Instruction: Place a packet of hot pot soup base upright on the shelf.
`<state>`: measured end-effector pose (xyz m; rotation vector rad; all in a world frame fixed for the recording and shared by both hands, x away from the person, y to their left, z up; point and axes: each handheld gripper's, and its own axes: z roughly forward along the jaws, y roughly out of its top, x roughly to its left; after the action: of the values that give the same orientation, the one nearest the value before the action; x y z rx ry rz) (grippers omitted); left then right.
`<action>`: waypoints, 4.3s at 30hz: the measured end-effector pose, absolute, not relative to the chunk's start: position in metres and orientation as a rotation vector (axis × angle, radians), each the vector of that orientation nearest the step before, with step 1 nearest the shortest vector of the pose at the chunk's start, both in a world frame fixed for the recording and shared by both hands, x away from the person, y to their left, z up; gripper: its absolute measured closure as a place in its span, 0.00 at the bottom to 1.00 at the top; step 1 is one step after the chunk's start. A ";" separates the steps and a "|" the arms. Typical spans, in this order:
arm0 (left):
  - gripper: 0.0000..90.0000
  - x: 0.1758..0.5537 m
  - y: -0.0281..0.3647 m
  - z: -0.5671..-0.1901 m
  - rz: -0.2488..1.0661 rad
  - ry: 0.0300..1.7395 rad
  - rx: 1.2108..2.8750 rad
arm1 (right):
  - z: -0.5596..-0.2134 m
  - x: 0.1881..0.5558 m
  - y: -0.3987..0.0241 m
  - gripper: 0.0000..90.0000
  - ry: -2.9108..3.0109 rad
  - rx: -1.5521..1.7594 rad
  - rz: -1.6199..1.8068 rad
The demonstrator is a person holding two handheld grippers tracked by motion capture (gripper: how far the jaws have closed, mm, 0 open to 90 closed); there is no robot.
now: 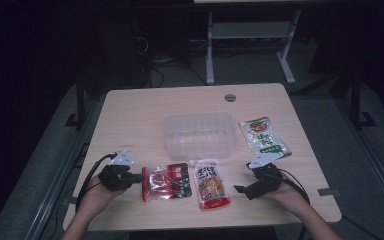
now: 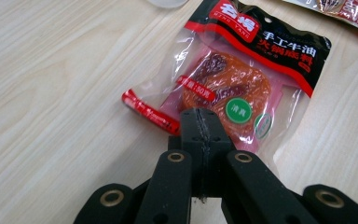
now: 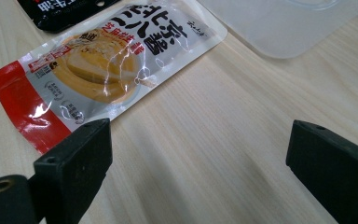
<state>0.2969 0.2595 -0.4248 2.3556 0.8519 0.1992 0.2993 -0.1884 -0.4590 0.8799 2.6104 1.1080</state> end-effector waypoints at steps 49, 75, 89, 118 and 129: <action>1.00 0.306 0.260 -0.448 0.151 0.907 2.423 | -0.421 0.313 -0.107 0.11 2.687 0.729 1.297; 1.00 0.304 0.260 -0.448 0.151 0.908 2.417 | -0.447 0.335 -0.033 0.14 2.851 0.746 1.323; 1.00 0.303 0.259 -0.448 0.160 0.907 2.424 | -0.456 0.334 -0.003 0.20 2.898 0.712 1.374; 1.00 0.304 0.261 -0.448 0.148 0.904 2.422 | -0.452 0.343 0.008 0.87 2.855 0.676 1.408; 1.00 0.304 0.261 -0.448 0.158 0.886 2.433 | -0.450 0.343 0.008 1.00 2.873 0.621 1.428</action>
<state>0.3036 0.2614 -0.4478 2.4326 0.8859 0.1581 0.3425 0.0084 -0.4502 0.6211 2.8731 1.4284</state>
